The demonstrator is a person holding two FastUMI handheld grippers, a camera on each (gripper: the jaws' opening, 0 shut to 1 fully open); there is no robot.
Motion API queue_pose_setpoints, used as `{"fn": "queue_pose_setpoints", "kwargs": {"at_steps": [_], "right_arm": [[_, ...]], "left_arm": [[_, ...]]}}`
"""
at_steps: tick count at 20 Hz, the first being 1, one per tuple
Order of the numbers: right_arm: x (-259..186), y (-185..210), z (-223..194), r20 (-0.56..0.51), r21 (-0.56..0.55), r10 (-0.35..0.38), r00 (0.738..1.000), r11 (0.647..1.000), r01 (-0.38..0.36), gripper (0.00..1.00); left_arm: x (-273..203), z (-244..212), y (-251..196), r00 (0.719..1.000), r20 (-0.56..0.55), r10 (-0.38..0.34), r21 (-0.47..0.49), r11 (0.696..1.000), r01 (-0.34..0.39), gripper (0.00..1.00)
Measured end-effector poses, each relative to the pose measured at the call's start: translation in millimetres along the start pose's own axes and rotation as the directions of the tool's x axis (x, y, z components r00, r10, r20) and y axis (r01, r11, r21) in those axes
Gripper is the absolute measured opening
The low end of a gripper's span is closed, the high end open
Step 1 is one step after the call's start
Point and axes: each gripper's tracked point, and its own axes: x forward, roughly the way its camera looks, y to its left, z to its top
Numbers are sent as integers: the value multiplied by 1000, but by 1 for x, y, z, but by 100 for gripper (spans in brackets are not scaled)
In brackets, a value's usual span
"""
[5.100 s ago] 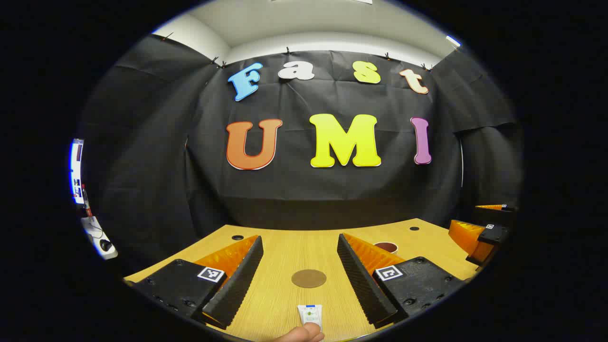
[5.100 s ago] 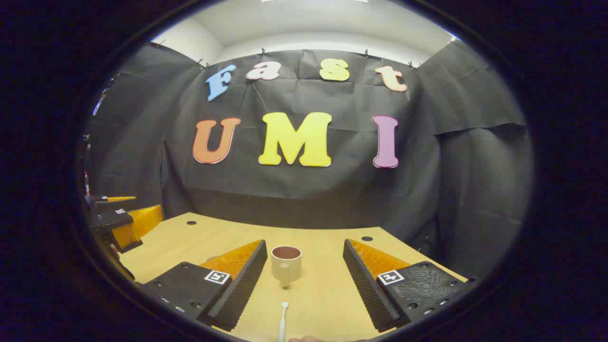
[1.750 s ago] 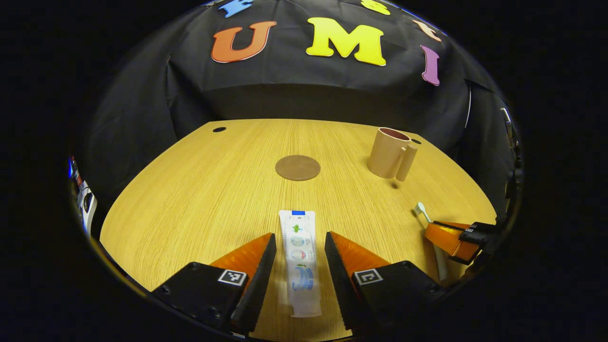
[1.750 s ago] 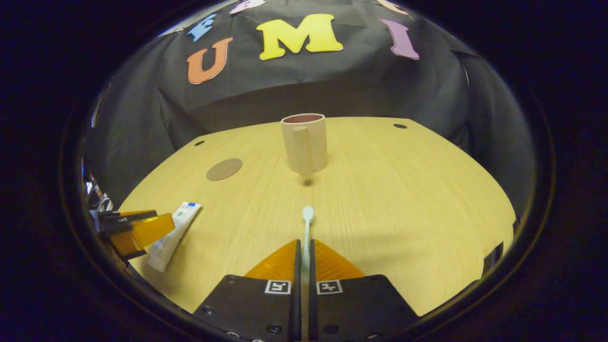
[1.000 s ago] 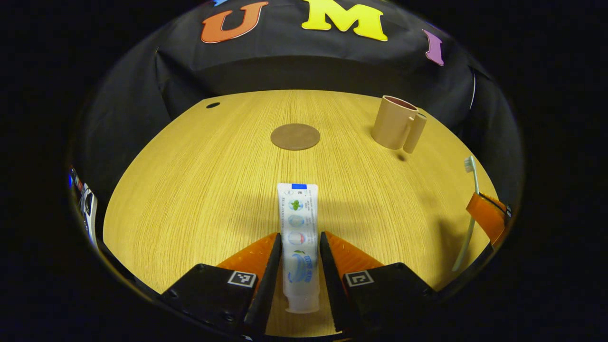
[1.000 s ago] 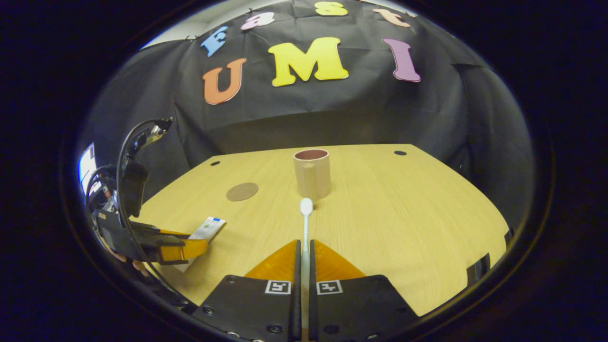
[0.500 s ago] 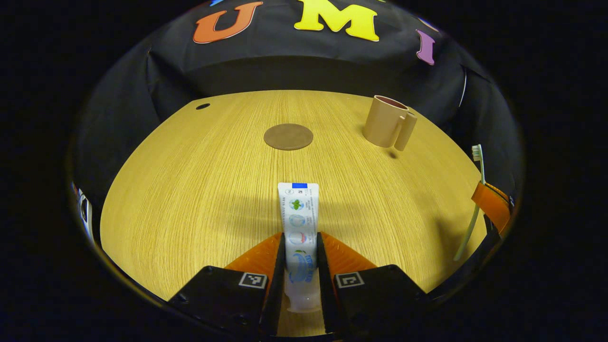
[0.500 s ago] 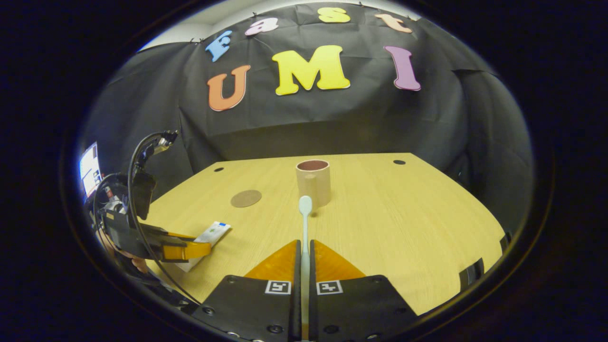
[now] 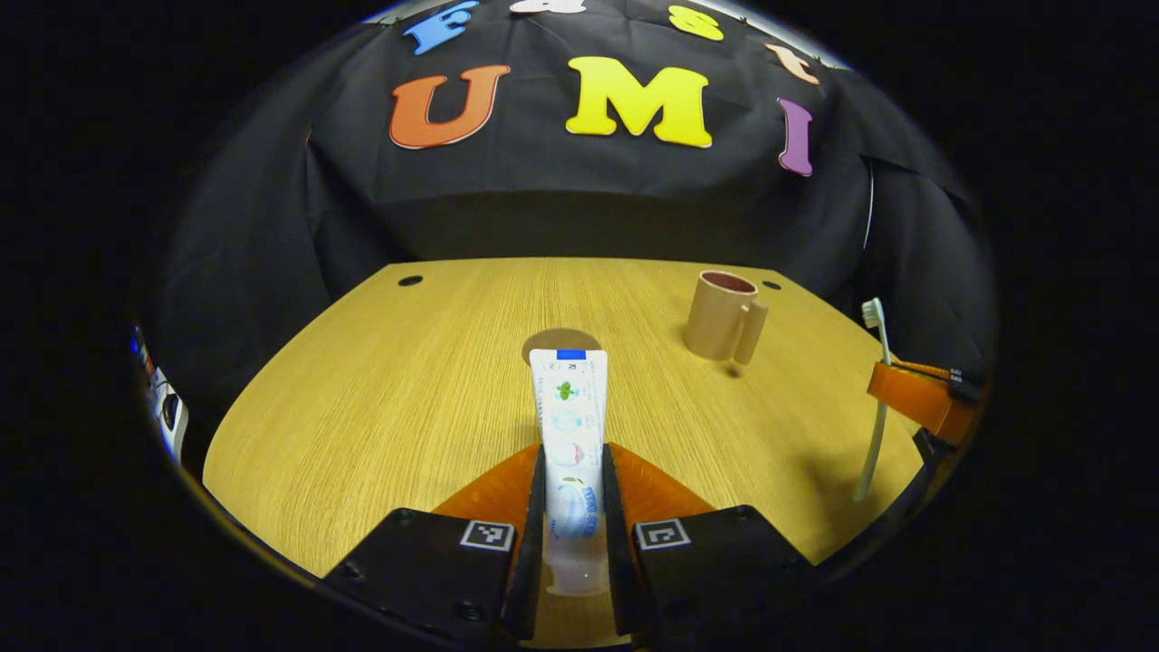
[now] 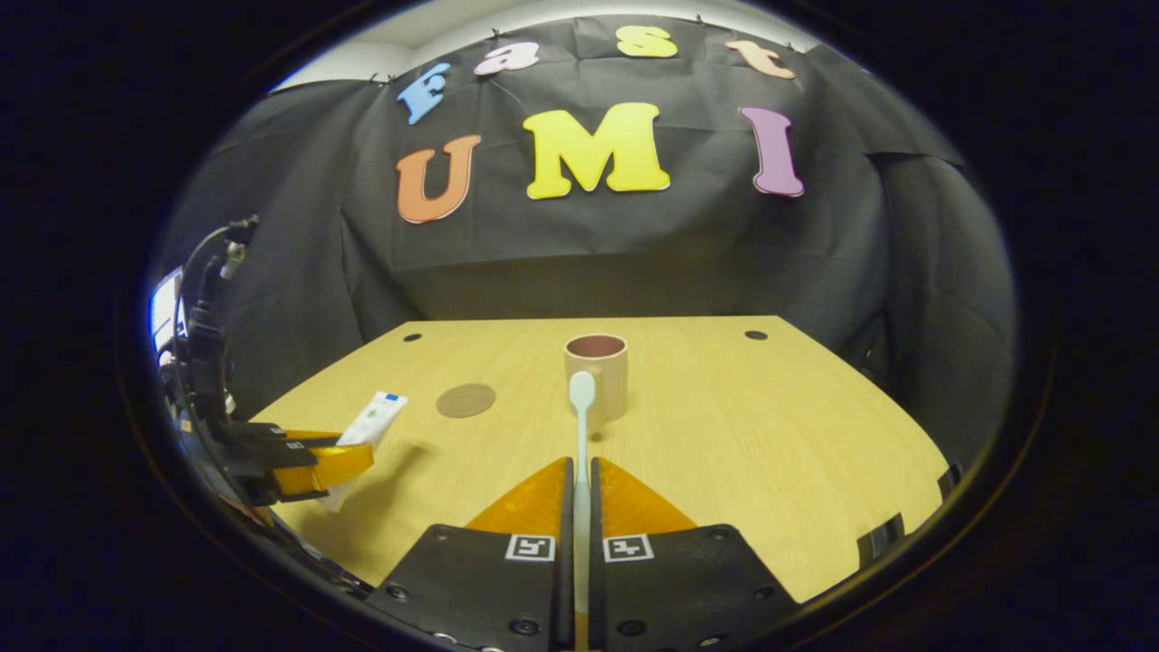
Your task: Put the toothbrush and toothpaste on the desktop into the cup, then pick up the cup and place it on the coaster on the desktop.
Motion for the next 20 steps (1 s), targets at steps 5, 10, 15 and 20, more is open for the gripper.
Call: {"fn": "queue_pose_setpoints", "kwargs": {"at_steps": [5, 10, 15, 20], "right_arm": [[24, 4, 38, 45, -7, -28, 999, 1000, 29, 4], [56, 9, 82, 97, 15, -29, 995, 1000, 27, 4], [93, 4, 122, 136, 32, -31, 990, 999, 27, 4], [135, -2, 163, 169, 43, -15, 986, 999, 8, 4]], "left_arm": [[2, 36, -3, 995, 103, -14, 29, 1000, 11, 34], [15, 51, -9, 991, 128, -26, 34, 999, 22, 34], [28, 65, 0, 989, 149, -11, 24, 1000, 7, 34], [40, 79, 9, 982, 190, 18, -10, 1000, -16, 34]]}}
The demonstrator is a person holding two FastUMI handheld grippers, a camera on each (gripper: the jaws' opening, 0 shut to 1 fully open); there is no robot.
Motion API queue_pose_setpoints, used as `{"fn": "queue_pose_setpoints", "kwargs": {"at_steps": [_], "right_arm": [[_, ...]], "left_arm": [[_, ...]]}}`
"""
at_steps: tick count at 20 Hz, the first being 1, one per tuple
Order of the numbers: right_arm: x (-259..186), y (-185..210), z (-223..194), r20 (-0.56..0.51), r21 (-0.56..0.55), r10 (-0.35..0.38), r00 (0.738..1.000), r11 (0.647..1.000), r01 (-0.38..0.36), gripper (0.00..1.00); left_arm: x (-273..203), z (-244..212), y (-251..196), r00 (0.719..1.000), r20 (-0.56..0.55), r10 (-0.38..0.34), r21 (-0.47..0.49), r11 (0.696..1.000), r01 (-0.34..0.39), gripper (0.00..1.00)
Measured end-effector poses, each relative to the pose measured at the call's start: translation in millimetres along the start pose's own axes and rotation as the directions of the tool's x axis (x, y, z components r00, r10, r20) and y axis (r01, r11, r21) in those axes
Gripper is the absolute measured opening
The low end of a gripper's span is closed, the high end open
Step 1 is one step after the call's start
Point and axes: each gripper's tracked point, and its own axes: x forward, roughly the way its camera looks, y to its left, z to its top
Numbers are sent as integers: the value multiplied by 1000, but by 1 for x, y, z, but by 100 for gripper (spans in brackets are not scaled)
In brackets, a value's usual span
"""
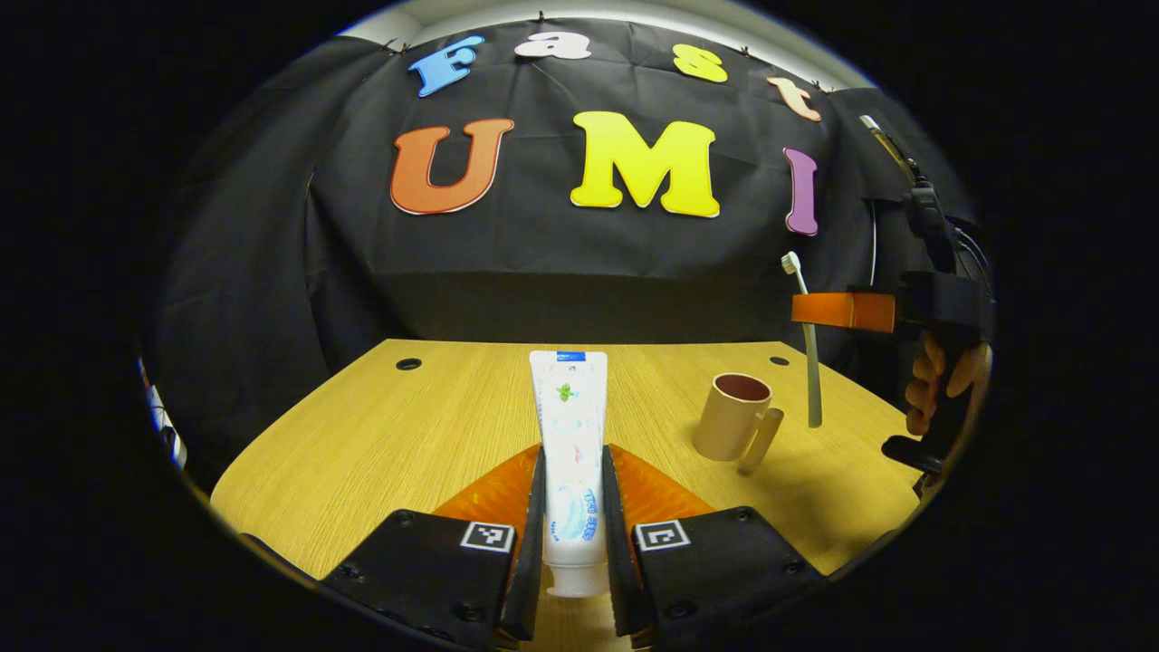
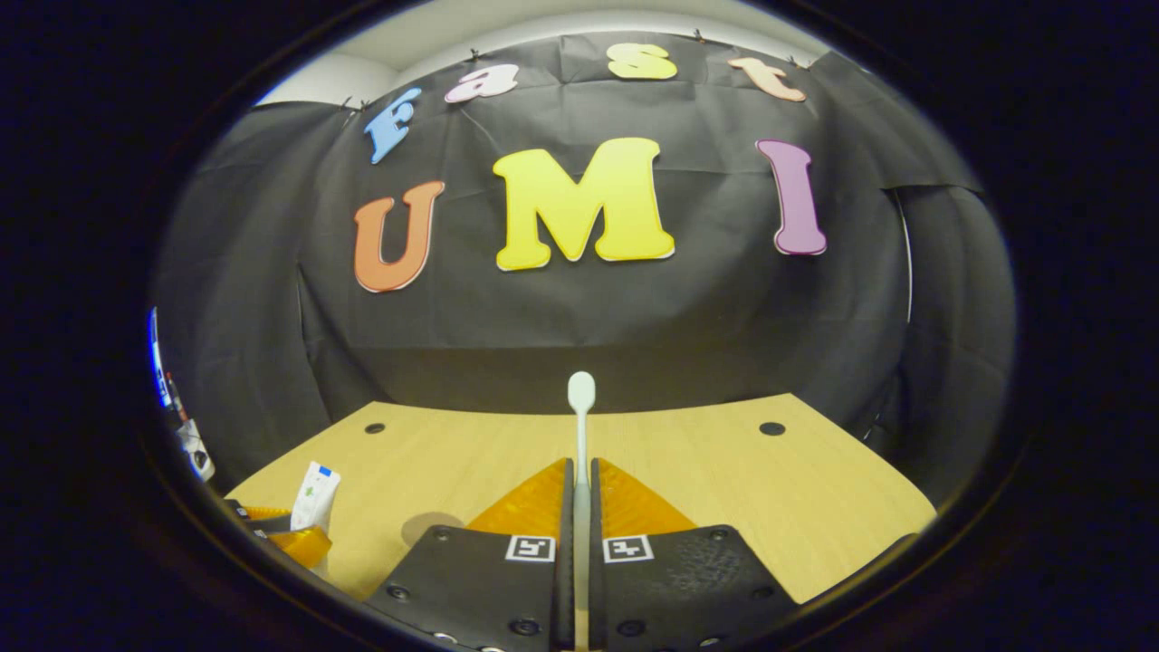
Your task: Put the toothbrush and toothpaste on the desktop into the cup, then pick up the cup and place it on the coaster on the desktop.
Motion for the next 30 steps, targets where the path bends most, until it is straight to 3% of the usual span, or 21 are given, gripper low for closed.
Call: {"fn": "queue_pose_setpoints", "kwargs": {"at_steps": [5, 11, 16, 17, 20, 23, 25, 28, 30], "right_arm": [[49, -2, 27, 65, -14, 3, 998, 1000, -2, 4], [86, 3, 0, -2, -75, 1, 1000, 997, -2, 3], [89, 2, -7, -22, -71, 13, 1000, 997, -15, 8], [84, 1, -6, -20, -74, 17, 1000, 997, -19, 12], [68, -4, 4, 19, -80, 24, 1000, 997, -22, 42], [48, -14, 9, 57, -116, 21, 998, 993, -14, 91], [30, -23, 8, 78, -103, 20, 997, 995, -12, 98], [7, -43, -1, 88, -82, 15, 996, 997, -8, 97], [-5, -49, -14, 63, -42, 58, 996, 998, -55, 96]], "left_arm": [[7, -2, -5, 1000, 7, -4, -15, 1000, 4, 34], [10, -8, -12, 1000, 1, -13, -10, 1000, 13, 34], [7, -11, -19, 1000, -6, -15, -12, 1000, 15, 34], [5, -11, -20, 1000, -8, -15, -11, 1000, 15, 34], [5, -10, -27, 1000, -8, -17, -4, 1000, 17, 34], [7, -2, -38, 999, 10, -30, -14, 999, 30, 35], [10, 3, -48, 999, 24, -35, -25, 999, 36, 34], [18, 17, -58, 999, 45, -24, -13, 1000, 25, 34], [27, 27, -67, 998, 58, -25, -14, 1000, 26, 34]]}}
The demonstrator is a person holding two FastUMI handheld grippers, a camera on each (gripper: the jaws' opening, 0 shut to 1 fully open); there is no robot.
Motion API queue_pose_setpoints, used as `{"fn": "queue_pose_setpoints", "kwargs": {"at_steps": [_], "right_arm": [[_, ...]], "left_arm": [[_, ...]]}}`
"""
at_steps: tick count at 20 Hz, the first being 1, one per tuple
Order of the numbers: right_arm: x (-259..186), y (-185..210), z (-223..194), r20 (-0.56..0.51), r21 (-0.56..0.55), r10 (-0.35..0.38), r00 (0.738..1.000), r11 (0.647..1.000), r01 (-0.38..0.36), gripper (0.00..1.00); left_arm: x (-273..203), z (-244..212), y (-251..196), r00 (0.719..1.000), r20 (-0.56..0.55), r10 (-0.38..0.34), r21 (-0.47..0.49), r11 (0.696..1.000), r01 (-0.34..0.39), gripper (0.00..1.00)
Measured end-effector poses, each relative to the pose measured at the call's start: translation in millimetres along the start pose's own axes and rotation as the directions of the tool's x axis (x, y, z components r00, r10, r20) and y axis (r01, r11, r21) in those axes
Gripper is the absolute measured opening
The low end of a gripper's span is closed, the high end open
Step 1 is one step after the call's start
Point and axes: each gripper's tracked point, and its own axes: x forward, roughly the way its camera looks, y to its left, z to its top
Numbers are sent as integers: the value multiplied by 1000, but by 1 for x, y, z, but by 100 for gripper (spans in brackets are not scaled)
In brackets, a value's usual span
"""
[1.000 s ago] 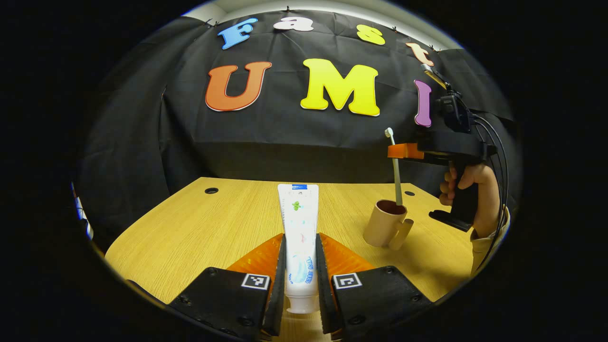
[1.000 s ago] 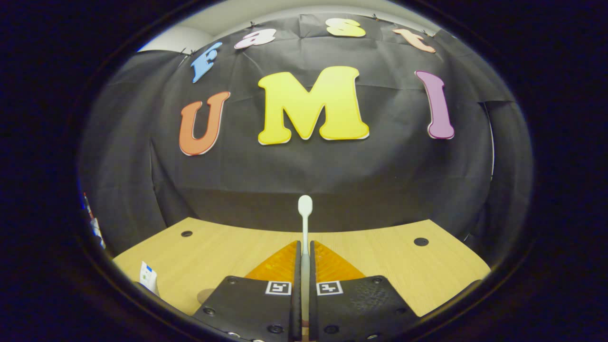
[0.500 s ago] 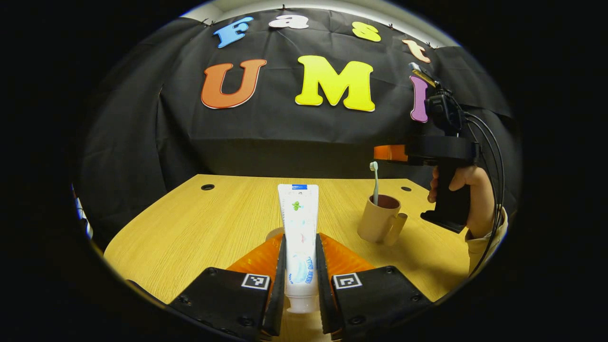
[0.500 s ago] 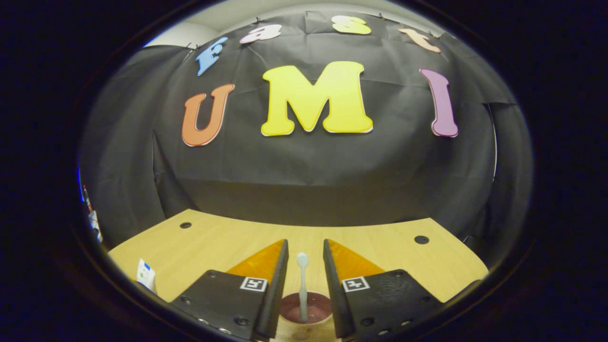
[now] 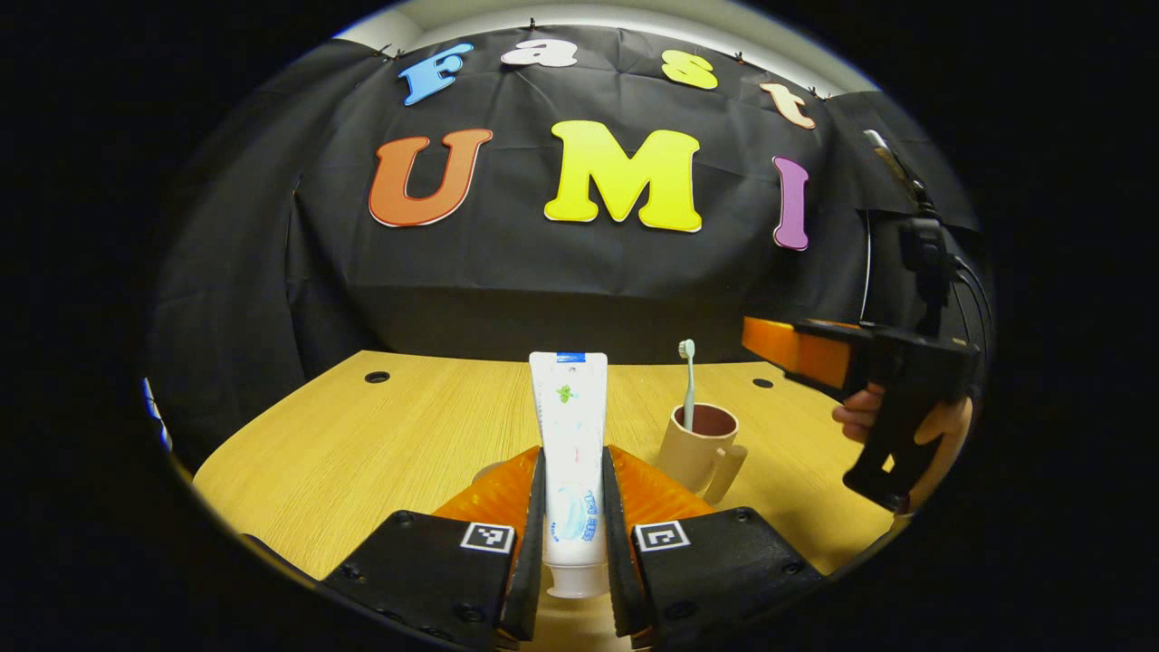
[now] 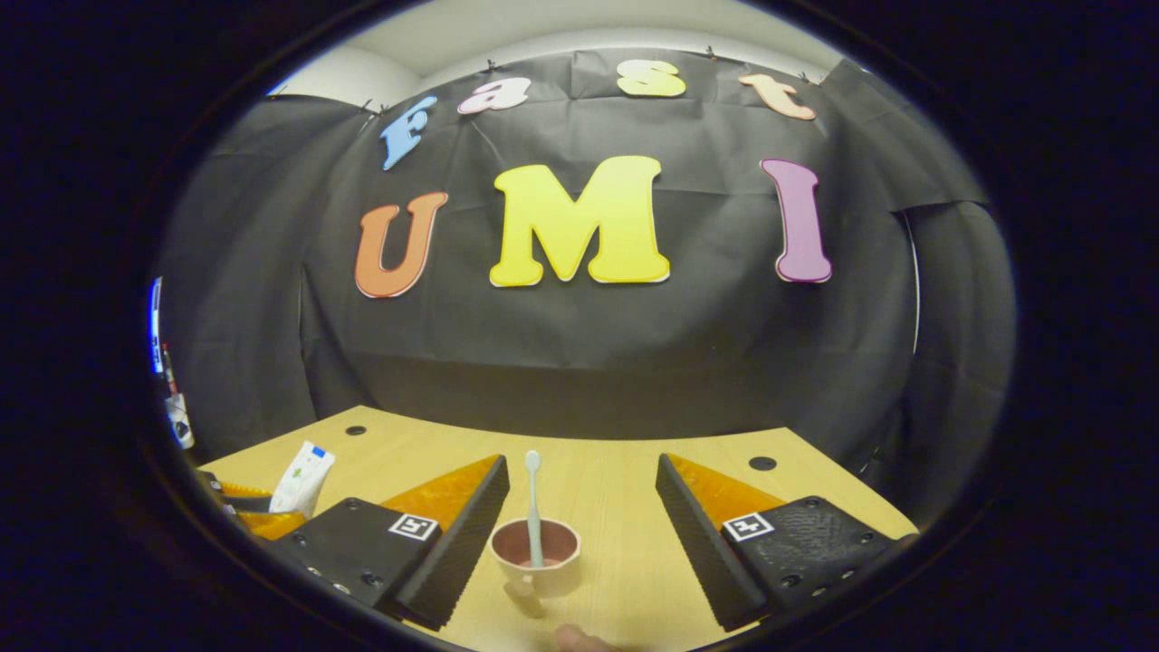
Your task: Put the toothbrush and toothpaste on the desktop into the cup, then pick up the cup and place it on the coaster on the desktop.
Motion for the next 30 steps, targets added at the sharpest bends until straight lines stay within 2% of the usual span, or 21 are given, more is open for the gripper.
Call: {"fn": "queue_pose_setpoints", "kwargs": {"at_steps": [2, 5, 6, 9, 11, 16, 19, 26, 30], "right_arm": [[-13, -15, -11, -21, 22, 8, 1000, 1000, -8, 97], [-26, -44, -21, -16, 25, -33, 999, 999, 34, 96], [-31, -52, -27, -20, 25, -39, 999, 999, 40, 98], [-39, -71, -38, -39, 22, -59, 998, 998, 60, 98], [-42, -87, -41, -44, 13, -91, 995, 996, 91, 98], [-51, -106, -47, -56, 47, -115, 992, 992, 117, 98], [-53, -112, -54, -75, 65, -124, 990, 990, 128, 98], [-53, -108, -62, -94, 68, -126, 988, 989, 133, 98], [-55, -104, -67, -106, 65, -129, 986, 989, 136, 98]], "left_arm": [[13, 11, -12, 1000, 9, -5, -1, 1000, 5, 34], [34, 35, -36, 998, 53, -19, 35, 999, 17, 34], [45, 45, -47, 997, 74, -28, 45, 999, 25, 34], [72, 63, -71, 994, 95, -49, 41, 998, 46, 34], [87, 69, -86, 993, 105, -58, 35, 998, 54, 34], [112, 59, -112, 990, 97, -98, 18, 995, 97, 34], [121, 52, -117, 992, 76, -96, 29, 995, 94, 34], [126, 44, -117, 993, 52, -109, 40, 993, 107, 40], [121, 55, -112, 992, 90, -92, 74, 994, 86, 42]]}}
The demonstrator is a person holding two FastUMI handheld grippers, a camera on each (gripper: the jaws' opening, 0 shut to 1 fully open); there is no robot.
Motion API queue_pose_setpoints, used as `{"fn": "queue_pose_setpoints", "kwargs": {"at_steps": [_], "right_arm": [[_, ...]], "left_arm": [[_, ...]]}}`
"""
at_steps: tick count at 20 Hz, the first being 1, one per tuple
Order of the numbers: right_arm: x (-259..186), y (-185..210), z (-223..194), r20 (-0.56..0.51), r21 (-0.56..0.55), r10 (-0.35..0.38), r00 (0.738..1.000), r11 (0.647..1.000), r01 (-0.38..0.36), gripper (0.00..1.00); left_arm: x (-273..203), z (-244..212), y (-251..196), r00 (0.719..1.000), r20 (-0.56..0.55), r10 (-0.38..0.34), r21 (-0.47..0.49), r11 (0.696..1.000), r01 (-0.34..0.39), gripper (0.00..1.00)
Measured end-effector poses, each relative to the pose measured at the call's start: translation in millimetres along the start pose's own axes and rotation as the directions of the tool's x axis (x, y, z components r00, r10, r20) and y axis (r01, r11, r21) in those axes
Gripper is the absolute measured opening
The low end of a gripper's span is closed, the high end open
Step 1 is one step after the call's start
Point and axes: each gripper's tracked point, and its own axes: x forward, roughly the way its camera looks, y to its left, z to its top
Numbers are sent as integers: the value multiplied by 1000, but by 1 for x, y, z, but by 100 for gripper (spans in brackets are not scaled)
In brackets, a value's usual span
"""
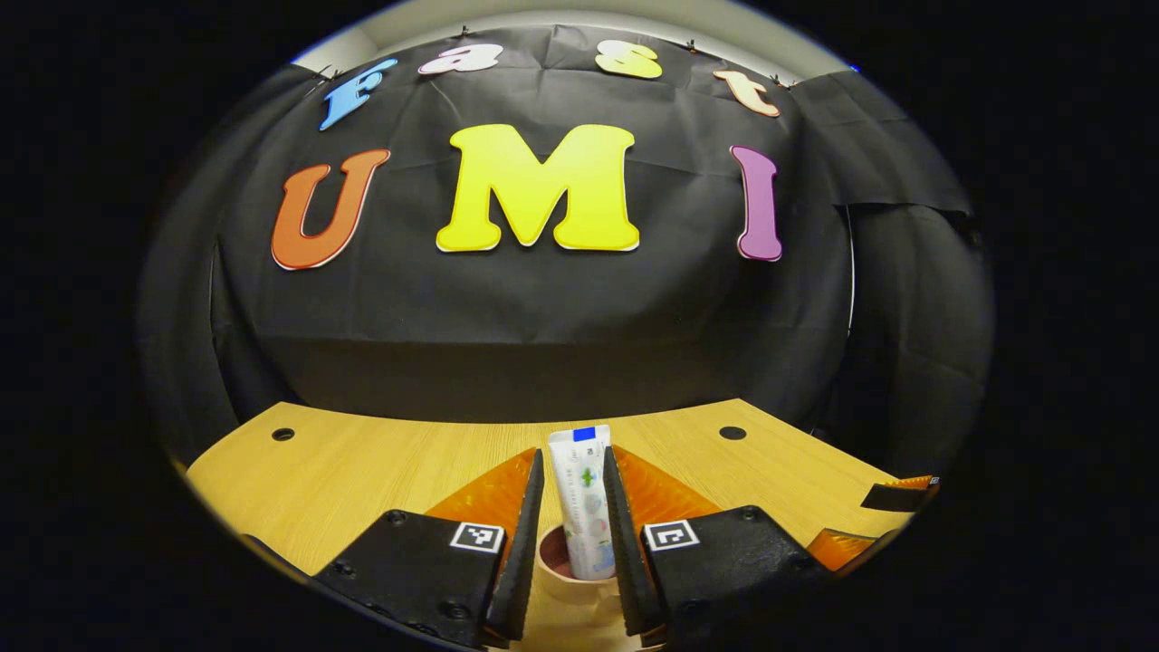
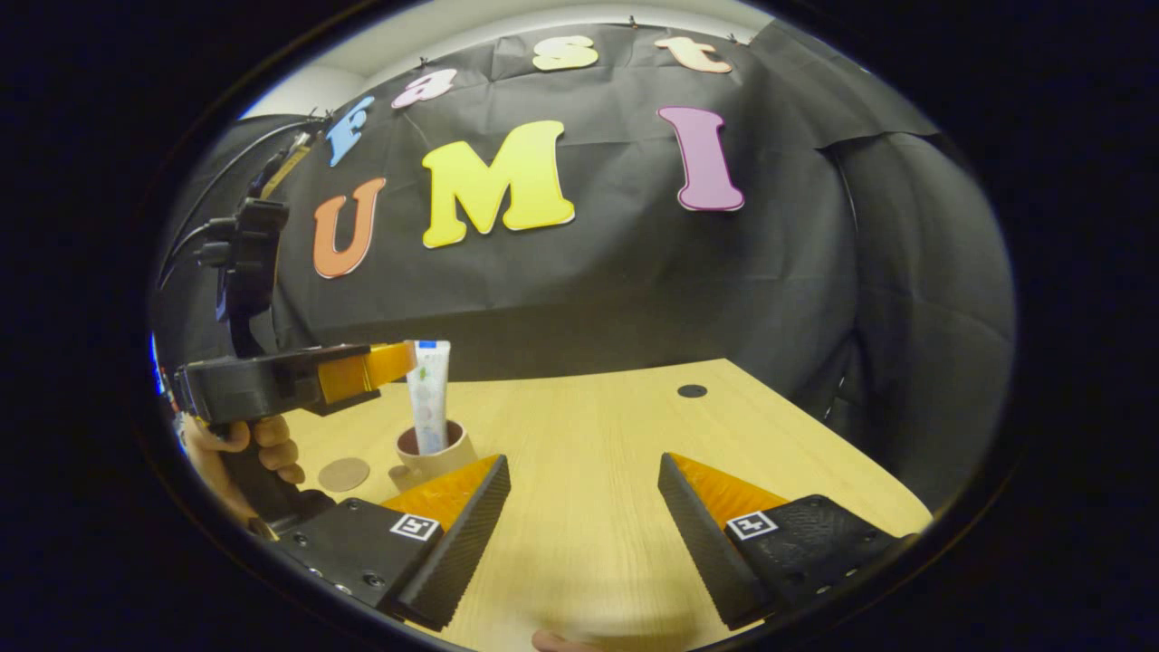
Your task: Put the toothbrush and toothpaste on the desktop into the cup, then pick up the cup and place it on the coaster on the desktop.
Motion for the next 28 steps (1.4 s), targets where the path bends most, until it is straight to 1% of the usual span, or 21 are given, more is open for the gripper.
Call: {"fn": "queue_pose_setpoints", "kwargs": {"at_steps": [3, 5, 6, 8, 11, 13, 15, 16, 18, 19, 20, 21, 22, 23, 26, 28], "right_arm": [[-2, 6, -1, -8, -11, 3, 1000, 1000, -3, 98], [-4, 11, 0, -12, -26, -2, 1000, 1000, 2, 98], [-5, 14, 0, -14, -34, -5, 1000, 999, 4, 98], [-8, 26, 2, -19, -41, 2, 1000, 999, -3, 98], [-8, 48, -1, -49, -52, 25, 998, 998, -27, 98], [-6, 60, -3, -62, -52, 26, 998, 998, -29, 98], [-1, 76, -9, -89, -53, 42, 995, 998, -46, 98], [1, 82, -13, -99, -57, 50, 994, 997, -56, 98], [8, 89, -18, -111, -64, 32, 993, 997, -39, 98], [11, 95, -20, -120, -68, 34, 992, 997, -42, 98], [13, 103, -24, -131, -71, 39, 991, 996, -49, 98], [18, 107, -26, -148, -74, 41, 988, 996, -52, 98], [21, 111, -29, -163, -82, 40, 986, 995, -53, 98], [25, 115, -31, -180, -97, 39, 983, 994, -57, 98], [32, 122, -35, -220, -160, 30, 975, 985, -66, 98], [39, 129, -40, -263, -165, 41, 964, 982, -87, 98]], "left_arm": [[-8, 0, 3, 1000, 0, -3, -12, 1000, 3, 42], [-14, -1, 8, 1000, -5, 2, -31, 1000, -2, 45], [-19, 1, 11, 1000, -7, 1, -39, 999, -1, 52], [-28, 3, 17, 1000, 3, 0, -44, 999, 0, 59], [-48, -1, 33, 999, 20, 30, 6, 1000, -30, 59], [-63, -6, 42, 999, 32, 44, 40, 998, -45, 61], [-79, -10, 51, 998, 34, 47, 54, 997, -49, 66], [-88, -11, 56, 998, 41, 52, 49, 997, -54, 71], [-103, -12, 59, 998, 48, 42, 37, 998, -43, 78], [-113, -11, 64, 997, 56, 48, 35, 998, -50, 79], [-121, -10, 68, 997, 62, 55, 40, 998, -58, 85], [-128, -9, 75, 995, 72, 68, 50, 996, -72, 86], [-137, -9, 82, 993, 82, 87, 55, 994, -92, 92], [-145, -9, 88, 991, 95, 99, 52, 993, -104, 94], [-163, -27, 95, 992, 81, 92, 39, 995, -95, 96], [-174, -38, 104, 993, 66, 102, 38, 994, -104, 96]]}}
